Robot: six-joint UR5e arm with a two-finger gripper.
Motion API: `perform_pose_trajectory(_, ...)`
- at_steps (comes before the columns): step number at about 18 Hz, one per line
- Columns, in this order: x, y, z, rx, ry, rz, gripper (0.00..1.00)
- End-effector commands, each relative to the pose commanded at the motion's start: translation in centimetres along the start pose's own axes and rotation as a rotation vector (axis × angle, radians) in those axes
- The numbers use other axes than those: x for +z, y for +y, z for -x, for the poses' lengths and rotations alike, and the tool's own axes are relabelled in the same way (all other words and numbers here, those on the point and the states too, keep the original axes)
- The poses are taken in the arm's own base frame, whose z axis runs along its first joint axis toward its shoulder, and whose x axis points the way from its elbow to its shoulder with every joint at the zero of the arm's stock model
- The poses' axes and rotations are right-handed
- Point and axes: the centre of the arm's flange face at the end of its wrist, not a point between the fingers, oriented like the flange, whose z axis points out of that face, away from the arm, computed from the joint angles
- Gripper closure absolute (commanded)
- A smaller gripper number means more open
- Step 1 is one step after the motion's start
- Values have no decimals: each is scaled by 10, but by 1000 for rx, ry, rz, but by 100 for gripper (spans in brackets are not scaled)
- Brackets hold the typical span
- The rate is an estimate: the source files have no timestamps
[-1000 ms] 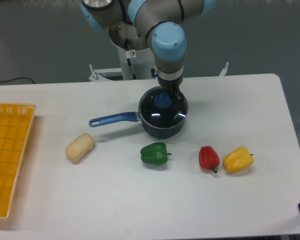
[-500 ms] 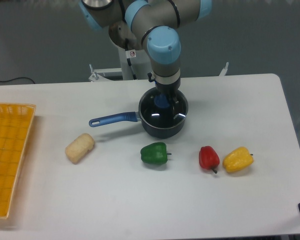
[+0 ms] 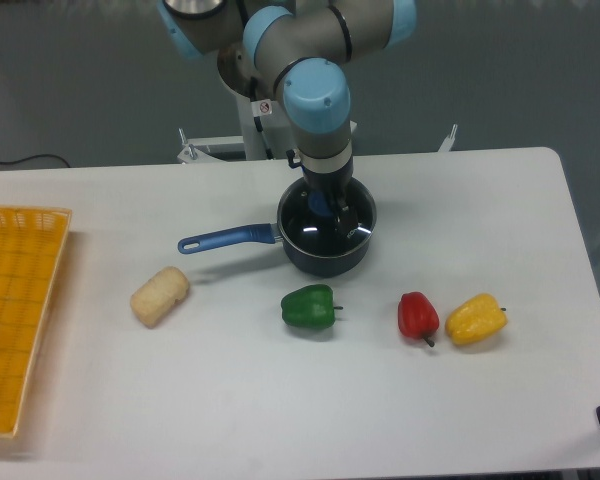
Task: Open the lid
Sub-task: 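Close the gripper on the blue knob of the glass lid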
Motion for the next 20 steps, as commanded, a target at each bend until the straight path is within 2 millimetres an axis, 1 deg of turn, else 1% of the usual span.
perform_pose_trajectory(5, 8, -5, -5, 11, 19, 11, 0)
perform_pose_trajectory(11, 10, -5, -7, 8, 22, 11, 0)
perform_pose_trajectory(13, 10, -6, -7, 2, 24, 12, 7)
perform_pose_trajectory(14, 11, -6, -7, -13, 25, 12, 13)
perform_pose_trajectory(17, 11, -6, -7, -22, 25, 12, 17)
perform_pose_trajectory(18, 11, -6, -7, -24, 27, 12, 22)
perform_pose_trajectory(20, 11, -5, -7, -22, 27, 17, 28)
